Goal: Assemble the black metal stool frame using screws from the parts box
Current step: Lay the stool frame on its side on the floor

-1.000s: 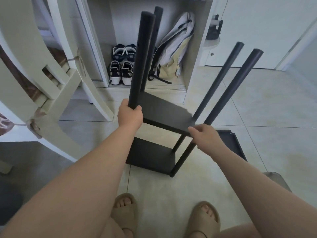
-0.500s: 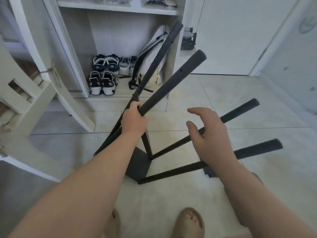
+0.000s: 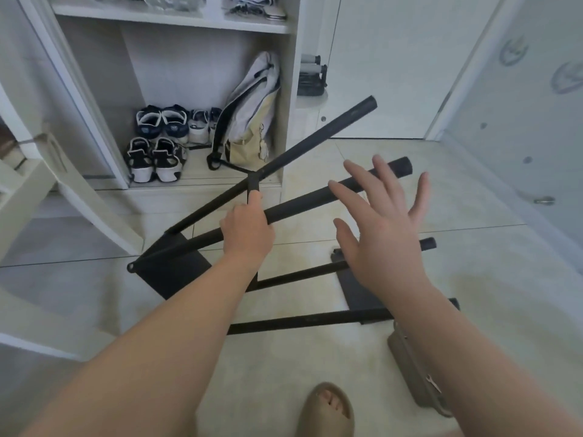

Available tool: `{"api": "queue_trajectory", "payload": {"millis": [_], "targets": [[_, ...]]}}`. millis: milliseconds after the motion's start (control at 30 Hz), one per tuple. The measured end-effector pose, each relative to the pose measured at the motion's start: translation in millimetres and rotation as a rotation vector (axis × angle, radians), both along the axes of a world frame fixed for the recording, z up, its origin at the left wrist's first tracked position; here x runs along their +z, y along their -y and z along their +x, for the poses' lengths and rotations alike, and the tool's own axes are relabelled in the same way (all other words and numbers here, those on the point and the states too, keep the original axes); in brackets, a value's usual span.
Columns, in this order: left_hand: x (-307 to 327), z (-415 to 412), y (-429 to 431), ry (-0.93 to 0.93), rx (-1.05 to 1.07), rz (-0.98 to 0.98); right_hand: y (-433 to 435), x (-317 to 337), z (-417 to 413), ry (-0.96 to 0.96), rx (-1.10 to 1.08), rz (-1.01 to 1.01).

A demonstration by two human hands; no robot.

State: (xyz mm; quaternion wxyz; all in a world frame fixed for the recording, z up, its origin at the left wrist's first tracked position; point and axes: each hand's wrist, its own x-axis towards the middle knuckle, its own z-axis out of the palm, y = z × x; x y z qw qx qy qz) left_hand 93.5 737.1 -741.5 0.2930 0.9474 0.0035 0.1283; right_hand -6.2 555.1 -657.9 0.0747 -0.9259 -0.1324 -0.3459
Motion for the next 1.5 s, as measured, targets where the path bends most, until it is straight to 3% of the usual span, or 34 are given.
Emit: {"api": "queue_trajectory", "payload": {"millis": [333,500,600,700,900,1000,1100,1367,1500], "targets": [[-29.7,-10.8,-9.0,-0.127,-0.026,0.266,4.9,-53.4,36.0,-0.511,-0.143,-0.152],[-45.1,-4.9,-21.1,-0.273,-0.086,0.312,1.8,-82.0,50.4,-0.69,-0.102,-0.096],[-45.7,10.5,-35.6,-0.54,-0.211,0.197,3.8,-98.9,52.8,-0.789,-0.115,-0.038],[-42.3,26.0,-48.3,-0.812,-0.248,-0.08,5.4,-110.2,54.1,-0.887,-0.13,-0.006],[-61.5,55.6,-54.2,-0.906,-0.075,-0.158,8.6,-123.1,61.3,-1.0,-0.13,-0.032],[-74.9,63.0,-54.8,-1.031,-0.128,-0.149,11.9,-131.6,64.9,-1.051,-0.15,-0.048],[-81.7,66.5,-54.7,-1.189,-0.179,-0.302,18.9,-138.0,71.1,-1.119,-0.166,-0.071],[-91.9,73.4,-59.7,-1.201,-0.223,-0.476,31.8,-149.2,86.4,-1.219,-0.144,-0.089],[-89.0,76.0,-60.4,-1.182,-0.217,-0.449,35.3,-148.7,88.8,-1.253,-0.105,-0.082]]}}
